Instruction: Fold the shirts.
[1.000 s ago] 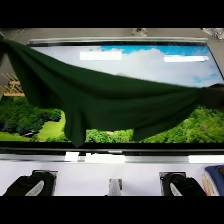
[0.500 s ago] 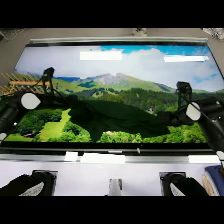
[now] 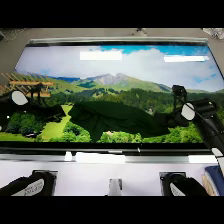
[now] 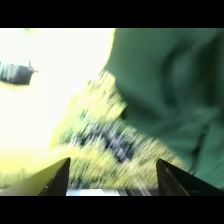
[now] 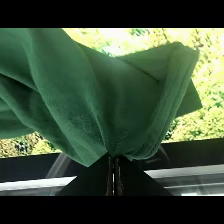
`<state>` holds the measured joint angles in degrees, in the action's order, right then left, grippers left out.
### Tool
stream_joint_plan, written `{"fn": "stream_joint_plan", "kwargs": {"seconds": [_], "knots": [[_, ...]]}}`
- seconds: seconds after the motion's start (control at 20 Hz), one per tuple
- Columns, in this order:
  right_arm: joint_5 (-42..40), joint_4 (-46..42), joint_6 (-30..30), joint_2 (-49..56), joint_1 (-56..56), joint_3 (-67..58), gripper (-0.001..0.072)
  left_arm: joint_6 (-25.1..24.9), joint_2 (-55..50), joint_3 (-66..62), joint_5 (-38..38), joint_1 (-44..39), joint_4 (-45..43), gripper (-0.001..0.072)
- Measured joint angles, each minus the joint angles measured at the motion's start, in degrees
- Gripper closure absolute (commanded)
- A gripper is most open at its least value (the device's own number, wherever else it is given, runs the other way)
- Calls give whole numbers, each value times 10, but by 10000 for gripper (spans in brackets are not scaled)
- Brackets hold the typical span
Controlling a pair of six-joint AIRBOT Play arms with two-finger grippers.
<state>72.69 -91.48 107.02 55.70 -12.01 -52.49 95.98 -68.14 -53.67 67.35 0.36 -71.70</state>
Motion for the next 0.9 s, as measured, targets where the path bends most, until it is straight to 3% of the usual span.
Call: {"fn": "stream_joint_plan", "kwargs": {"seconds": [0.4, 0.5, 0.55, 0.6, 0.65, 0.7, 0.9], "knots": [[-11, 27, 0, 1, 0, 0, 685, -2, -33, 122, -171, -21, 155, 111], [-11, 30, 0, 0, 0, 0, 685, -1, -52, 128, -206, -32, 170, 308], [-11, 32, 0, 1, 0, 0, 685, 0, -60, 130, -221, -36, 179, 330], [-11, 33, 0, 1, 0, 0, 685, 3, -66, 130, -235, -39, 186, 445], [-11, 36, 0, 1, 0, 0, 685, 7, -73, 131, -247, -43, 193, 616], [-12, 37, 0, 0, 0, 0, 685, 8, -78, 132, -252, -46, 193, 669], [-16, 41, 0, 0, 0, -9, 685, -22, -73, 128, -257, -50, 192, 672]]}}
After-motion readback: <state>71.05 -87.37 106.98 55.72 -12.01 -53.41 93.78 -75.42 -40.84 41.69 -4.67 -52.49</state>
